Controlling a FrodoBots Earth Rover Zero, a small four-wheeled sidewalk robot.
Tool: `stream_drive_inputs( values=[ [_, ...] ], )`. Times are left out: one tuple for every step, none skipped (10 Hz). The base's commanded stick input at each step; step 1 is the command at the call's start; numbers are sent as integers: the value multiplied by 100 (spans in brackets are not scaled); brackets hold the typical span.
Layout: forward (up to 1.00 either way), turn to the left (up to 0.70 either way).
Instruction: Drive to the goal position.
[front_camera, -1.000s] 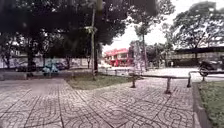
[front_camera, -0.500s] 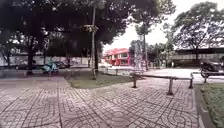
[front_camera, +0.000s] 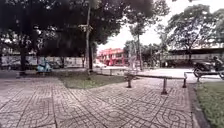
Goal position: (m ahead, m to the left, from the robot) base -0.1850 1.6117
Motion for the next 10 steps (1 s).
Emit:
stream_drive_inputs(
  values=[
    [0, -45],
    [0, -45],
    [0, -45],
    [0, -45],
    [0, 0],
    [10, 0],
    [72, 0],
    [100, 0],
    [100, 0],
    [100, 0]
  ],
)
